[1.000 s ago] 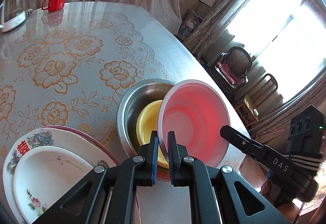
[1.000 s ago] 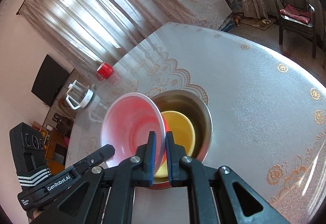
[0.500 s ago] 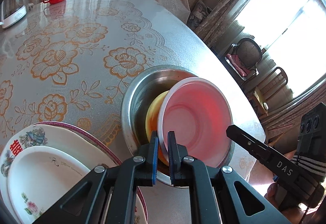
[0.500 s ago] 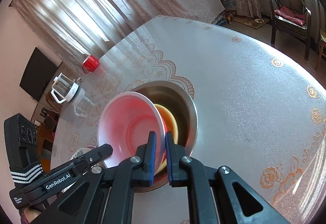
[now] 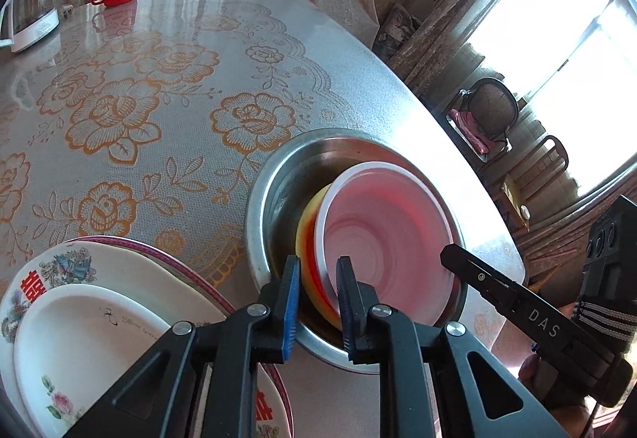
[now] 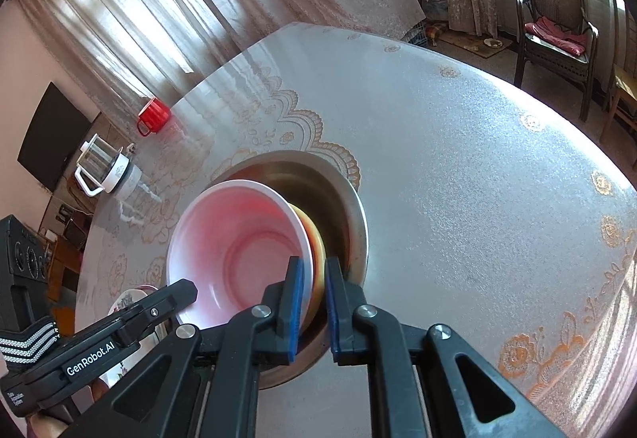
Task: Organize plates and bowls
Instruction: 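Lower the red bowl into the yellow bowl inside the steel bowl, then open the right gripper and release the red bowl, then grasp the steel bowl rim with the right gripper, then lift the nested steel bowl and carry it over the plate stack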
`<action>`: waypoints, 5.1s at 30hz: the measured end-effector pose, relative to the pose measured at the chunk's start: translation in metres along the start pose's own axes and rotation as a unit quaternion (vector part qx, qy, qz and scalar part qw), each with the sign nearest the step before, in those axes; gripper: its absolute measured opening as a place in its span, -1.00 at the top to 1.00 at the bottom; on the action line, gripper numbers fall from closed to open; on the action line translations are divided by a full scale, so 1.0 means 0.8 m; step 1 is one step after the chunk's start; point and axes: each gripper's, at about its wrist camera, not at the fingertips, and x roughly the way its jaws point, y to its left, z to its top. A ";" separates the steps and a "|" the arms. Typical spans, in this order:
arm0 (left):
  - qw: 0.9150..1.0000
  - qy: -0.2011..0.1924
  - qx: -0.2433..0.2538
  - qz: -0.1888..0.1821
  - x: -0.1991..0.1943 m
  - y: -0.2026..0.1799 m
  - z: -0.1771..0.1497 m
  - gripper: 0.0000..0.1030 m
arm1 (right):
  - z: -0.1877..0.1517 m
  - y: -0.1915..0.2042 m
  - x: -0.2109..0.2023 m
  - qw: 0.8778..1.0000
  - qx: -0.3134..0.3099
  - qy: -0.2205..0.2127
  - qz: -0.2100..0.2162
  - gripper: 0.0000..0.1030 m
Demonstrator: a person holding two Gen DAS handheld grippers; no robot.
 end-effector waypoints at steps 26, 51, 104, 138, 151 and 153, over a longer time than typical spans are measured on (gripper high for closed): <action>0.988 -0.064 0.098 0.105 -0.018 0.008 -0.018 0.64 | -0.018 0.057 0.008 0.980 -0.167 -0.031 -0.099 0.49; 0.991 -0.045 0.100 0.078 -0.001 0.006 -0.015 0.29 | -0.007 0.055 0.031 0.975 -0.184 -0.060 -0.111 0.75; 0.993 -0.028 0.098 0.064 0.005 0.021 0.003 0.26 | -0.016 -0.023 -0.013 0.999 0.017 -0.032 0.015 0.74; 0.991 -0.037 0.113 0.065 0.008 -0.001 -0.003 0.62 | -0.016 -0.031 -0.003 0.999 0.035 -0.027 0.020 0.76; 0.995 -0.001 0.092 0.041 0.020 0.000 -0.006 0.62 | -0.026 -0.040 -0.014 0.998 0.052 -0.012 0.041 0.74; 0.995 0.004 0.089 0.035 0.023 0.001 -0.006 0.62 | -0.026 -0.044 -0.010 0.996 0.066 -0.009 0.055 0.71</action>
